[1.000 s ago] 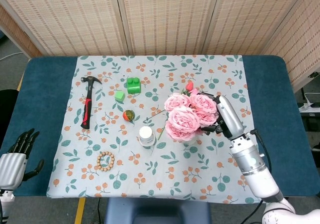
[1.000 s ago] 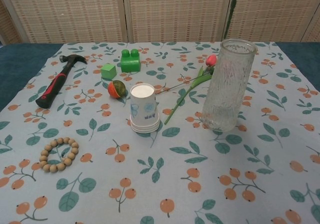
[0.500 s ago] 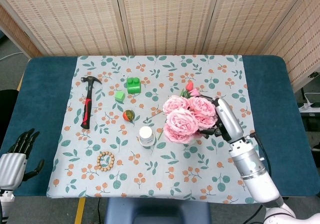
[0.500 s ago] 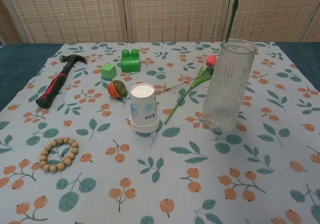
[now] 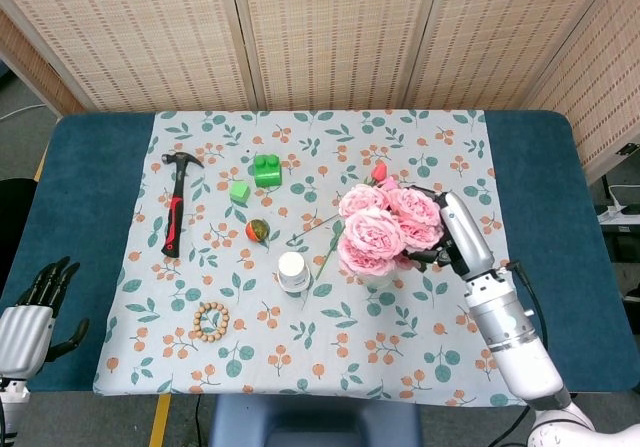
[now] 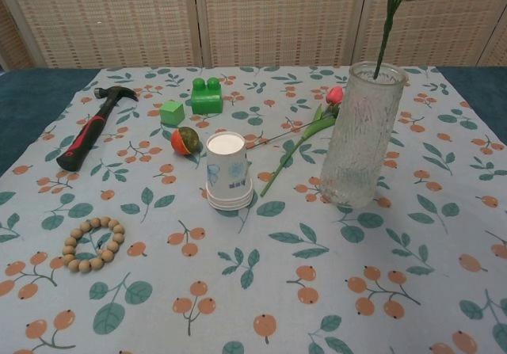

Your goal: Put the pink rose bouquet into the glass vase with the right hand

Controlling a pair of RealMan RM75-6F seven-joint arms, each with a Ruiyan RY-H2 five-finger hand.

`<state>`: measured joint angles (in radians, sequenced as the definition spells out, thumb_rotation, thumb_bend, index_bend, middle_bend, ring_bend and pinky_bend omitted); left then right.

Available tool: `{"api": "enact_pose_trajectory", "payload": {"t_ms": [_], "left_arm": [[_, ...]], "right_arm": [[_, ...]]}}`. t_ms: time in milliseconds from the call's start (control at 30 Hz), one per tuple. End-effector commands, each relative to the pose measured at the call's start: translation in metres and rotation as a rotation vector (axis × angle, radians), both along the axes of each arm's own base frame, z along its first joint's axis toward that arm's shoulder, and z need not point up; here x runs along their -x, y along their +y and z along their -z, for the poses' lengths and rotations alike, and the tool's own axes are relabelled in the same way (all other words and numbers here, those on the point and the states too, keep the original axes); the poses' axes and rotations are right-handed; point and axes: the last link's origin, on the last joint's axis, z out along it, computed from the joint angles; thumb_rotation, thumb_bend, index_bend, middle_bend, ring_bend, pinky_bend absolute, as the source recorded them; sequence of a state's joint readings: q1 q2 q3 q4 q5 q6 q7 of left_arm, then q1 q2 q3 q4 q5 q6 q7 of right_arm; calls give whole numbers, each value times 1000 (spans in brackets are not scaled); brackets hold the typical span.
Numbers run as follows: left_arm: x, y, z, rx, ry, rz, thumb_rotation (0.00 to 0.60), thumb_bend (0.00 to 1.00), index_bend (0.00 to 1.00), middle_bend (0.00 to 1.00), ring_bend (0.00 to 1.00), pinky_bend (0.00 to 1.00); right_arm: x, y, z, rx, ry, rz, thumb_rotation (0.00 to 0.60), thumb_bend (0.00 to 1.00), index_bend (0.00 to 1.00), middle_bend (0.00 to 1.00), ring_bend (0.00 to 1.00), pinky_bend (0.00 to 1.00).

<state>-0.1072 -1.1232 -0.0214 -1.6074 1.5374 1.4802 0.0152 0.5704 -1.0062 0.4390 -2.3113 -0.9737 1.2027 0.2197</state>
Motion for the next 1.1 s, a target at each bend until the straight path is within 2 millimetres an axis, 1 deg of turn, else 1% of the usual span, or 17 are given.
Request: {"api": "enact_pose_trajectory", "payload": {"t_ms": [33,200,300,333,567,667,733,800,833,900,967,1033,1100], "left_arm": [[0,0,0,-1,0,2,600,369,10,16,51,287],[0,0,0,-1,0,1,600,370,10,16,51,287],[0,0,0,2,2,-1,600,370,10,16,52,287],[0,0,0,2,2,-2,600,369,10,16,52,287],[0,0,0,0,0,1,600,370,10,16,51,287],[0,0,0,-1,-1,2,600,369,10,16,51,287],[0,0,0,-1,-1,1,600,370,10,16,51,287],[1,0,-1,-1,0,0,600,369,10,16,52,287],[1,0,-1,-2,0,-1,600,369,10,16,52,287],[1,1,-1,-3,0,-1,600,370,10,17,52,287],[1,0,-1,-4,1,-2,600,369,10,16,52,287],[1,0,-1,-4,1,-2,600,369,10,16,51,287],[1,0,-1,-3,1,-2,600,369,10,16,51,287]], "right_arm": [[7,-2,3,-4,0,15,600,527,860,998,945,1000],[12,-5,6,-13,-5,28,600,527,860,998,945,1000],[22,-11,12,-35,-14,54,600,527,860,998,945,1000],[29,-15,17,-51,-14,73,600,527,860,998,945,1000],[50,-26,33,-108,-32,118,600,527,849,998,945,1000],[60,-30,40,-143,-44,138,600,512,736,998,945,1000],[67,-33,45,-169,-48,146,600,436,640,998,944,1000],[73,-35,48,-190,-58,152,600,299,514,998,944,1000],[76,-37,50,-204,-62,155,600,273,486,998,944,1000],[80,-39,53,-222,-66,155,600,179,370,998,943,1000],[83,-40,55,-230,-67,152,600,123,289,998,943,1000],[85,-39,55,-234,-64,145,600,86,228,998,943,1000],[87,-39,55,-231,-60,137,600,70,203,998,942,1000]]}}
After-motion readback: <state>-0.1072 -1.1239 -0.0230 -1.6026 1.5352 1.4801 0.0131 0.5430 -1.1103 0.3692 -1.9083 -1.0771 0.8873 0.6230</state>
